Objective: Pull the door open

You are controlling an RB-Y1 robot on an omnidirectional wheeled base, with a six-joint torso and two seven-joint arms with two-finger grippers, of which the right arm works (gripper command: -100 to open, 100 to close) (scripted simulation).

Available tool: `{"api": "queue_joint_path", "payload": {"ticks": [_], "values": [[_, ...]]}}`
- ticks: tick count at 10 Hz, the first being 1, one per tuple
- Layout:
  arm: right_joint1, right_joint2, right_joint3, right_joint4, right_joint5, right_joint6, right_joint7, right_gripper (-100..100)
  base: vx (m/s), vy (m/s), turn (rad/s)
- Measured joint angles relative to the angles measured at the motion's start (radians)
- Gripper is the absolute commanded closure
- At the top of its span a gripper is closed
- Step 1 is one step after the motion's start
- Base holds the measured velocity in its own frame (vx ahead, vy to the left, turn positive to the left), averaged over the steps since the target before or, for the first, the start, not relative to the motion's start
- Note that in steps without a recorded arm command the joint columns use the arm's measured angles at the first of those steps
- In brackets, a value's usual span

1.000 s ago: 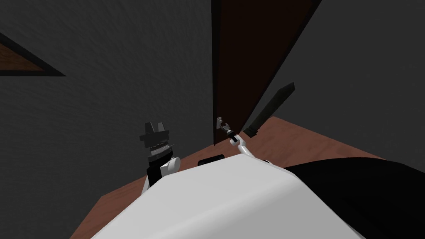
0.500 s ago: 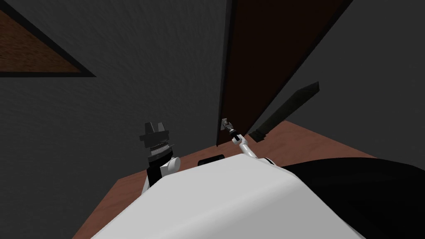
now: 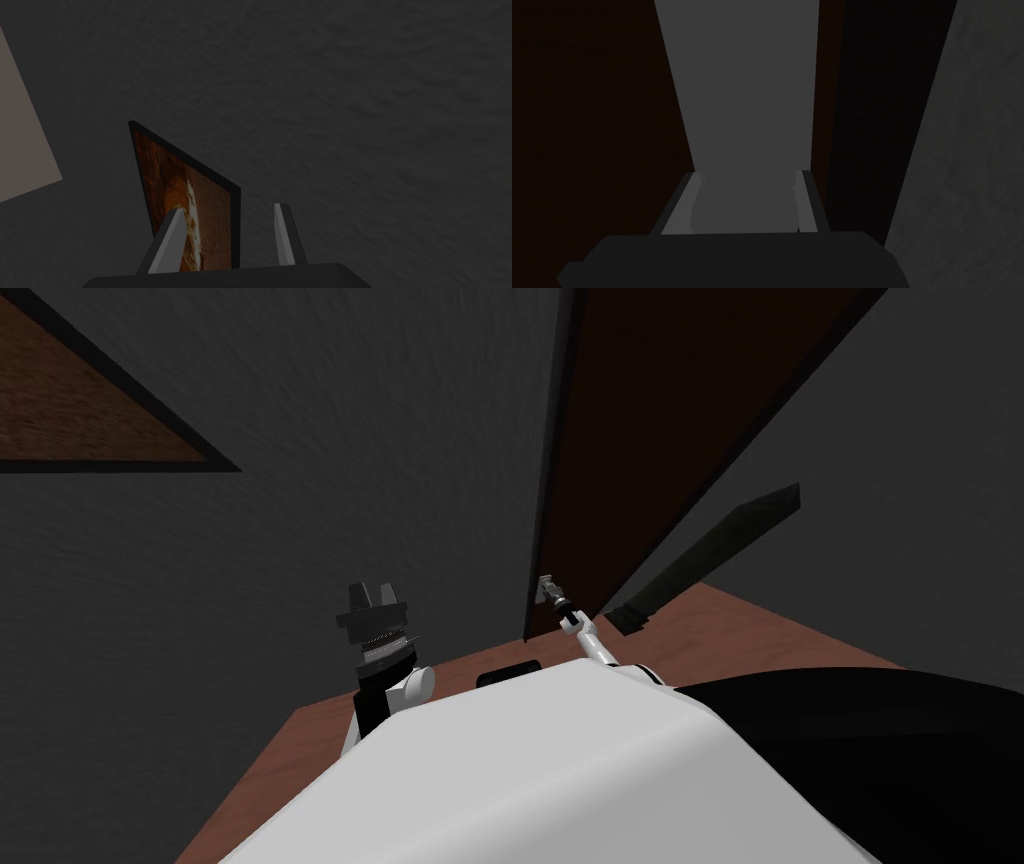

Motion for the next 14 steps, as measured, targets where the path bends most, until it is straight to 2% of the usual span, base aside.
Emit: {"api": "queue_joint_path", "payload": {"ticks": [5, 10, 14], "values": [[-0.001, -0.002, 0.001, 0.002, -0.009, 0.001, -0.015, 100, -0.011, -0.008, 0.021], [-0.009, -0.006, 0.007, 0.010, -0.062, 0.001, -0.115, 100, -0.034, -0.029, 0.062], [-0.017, -0.012, 0.014, 0.019, -0.126, 0.002, -0.224, 100, -0.052, -0.032, 0.067]]}}
